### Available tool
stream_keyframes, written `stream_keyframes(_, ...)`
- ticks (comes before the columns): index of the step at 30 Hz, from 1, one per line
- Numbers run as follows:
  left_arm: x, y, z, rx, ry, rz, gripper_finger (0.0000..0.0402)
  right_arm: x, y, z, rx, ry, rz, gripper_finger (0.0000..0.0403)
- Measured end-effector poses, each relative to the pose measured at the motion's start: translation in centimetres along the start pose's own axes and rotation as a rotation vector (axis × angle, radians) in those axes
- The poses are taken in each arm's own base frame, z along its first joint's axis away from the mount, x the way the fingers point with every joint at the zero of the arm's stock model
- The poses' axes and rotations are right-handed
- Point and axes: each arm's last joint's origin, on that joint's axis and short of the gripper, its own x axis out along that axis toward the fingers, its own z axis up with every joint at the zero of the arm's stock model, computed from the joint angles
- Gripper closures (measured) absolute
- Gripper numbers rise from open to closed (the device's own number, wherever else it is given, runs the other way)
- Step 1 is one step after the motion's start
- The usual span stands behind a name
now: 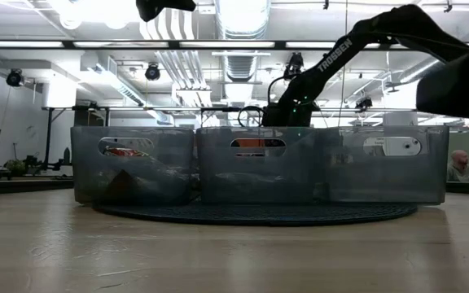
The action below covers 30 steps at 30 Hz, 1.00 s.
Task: Pick and place Granola Bars by type
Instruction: Put the blue granola bar into the middle black bin
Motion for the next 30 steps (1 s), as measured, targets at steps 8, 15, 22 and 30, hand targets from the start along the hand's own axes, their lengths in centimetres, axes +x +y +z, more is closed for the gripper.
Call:
stream_keyframes(8, 0.01, 0.00, -0.01, 0.000, 0.001, 0.000, 0.0401, 0.23, 0.06, -0.11, 0.037, -0.004, -0.004, 0.0196)
stream_keyframes(15, 0.01, 0.00, -0.01, -0.006, 0.000, 0.000, 0.0401, 0.25, 0.06, -0.11, 0.046, -0.005, -0.005, 0.0249)
stream_keyframes(22, 0.01, -0.02, -0.02, -0.008, 0.001, 0.000, 0.0401, 0.26, 0.15, -0.13, 0.089, 0.000, 0.000, 0.0306)
stream_keyframes(30, 0.01, -0.01, -0.01, -0.008, 0.001, 0.000, 0.0401, 0.01, 0.31, -0.06, 0.087, 0.009, 0.011, 0.0346)
